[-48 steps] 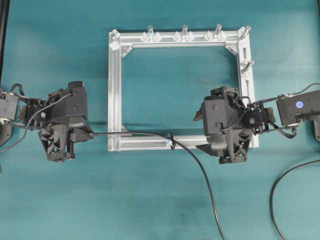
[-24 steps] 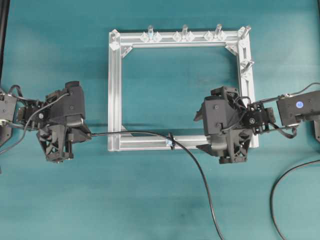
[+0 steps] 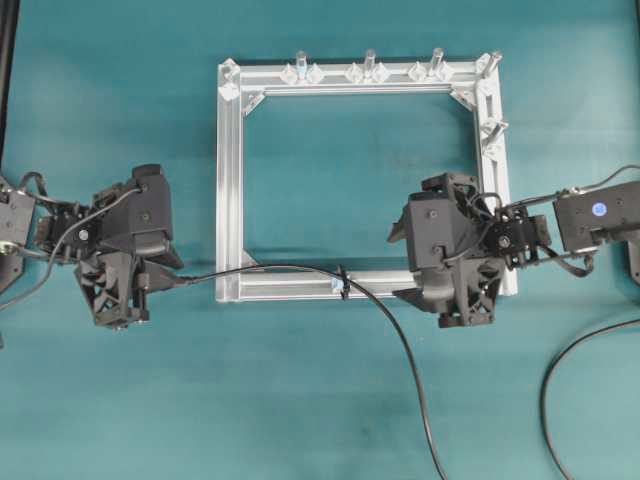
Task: Insert the wire through the string loop located in the center.
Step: 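Pull the cable leftward through the loop with the left gripper, then open the left gripper to release the cable connector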
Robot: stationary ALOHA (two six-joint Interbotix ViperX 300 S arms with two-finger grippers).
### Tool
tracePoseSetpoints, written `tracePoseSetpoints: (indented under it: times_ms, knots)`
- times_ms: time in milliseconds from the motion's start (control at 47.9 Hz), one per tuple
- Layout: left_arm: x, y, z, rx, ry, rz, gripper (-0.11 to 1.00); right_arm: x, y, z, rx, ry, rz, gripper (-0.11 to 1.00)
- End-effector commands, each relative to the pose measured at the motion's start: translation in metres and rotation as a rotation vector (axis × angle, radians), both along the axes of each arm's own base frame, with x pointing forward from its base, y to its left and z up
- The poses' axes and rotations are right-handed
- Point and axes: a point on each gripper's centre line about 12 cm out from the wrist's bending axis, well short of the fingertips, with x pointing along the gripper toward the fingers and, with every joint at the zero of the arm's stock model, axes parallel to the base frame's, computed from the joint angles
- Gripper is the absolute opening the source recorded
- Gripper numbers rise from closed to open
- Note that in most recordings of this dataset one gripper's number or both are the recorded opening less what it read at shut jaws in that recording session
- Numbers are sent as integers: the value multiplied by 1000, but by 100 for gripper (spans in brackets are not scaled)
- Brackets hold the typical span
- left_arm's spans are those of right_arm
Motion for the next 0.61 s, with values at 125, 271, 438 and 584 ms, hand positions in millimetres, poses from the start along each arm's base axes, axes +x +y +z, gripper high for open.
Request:
tracePoseSetpoints:
  times_ms: [125,271,438,584]
  knots:
    - [6,-2,7,-3,-29,-5,35,1,1,11,5,-33,2,83]
    - [11,-2,17,1,-64,-14,36,1,1,11,5,-33,2,83]
    - [9,-2,38,25,-128,-53,48,1,1,11,5,-33,1,83]
    - [3,2,59,32,-184,-55,57,1,1,10,5,-30,2,83]
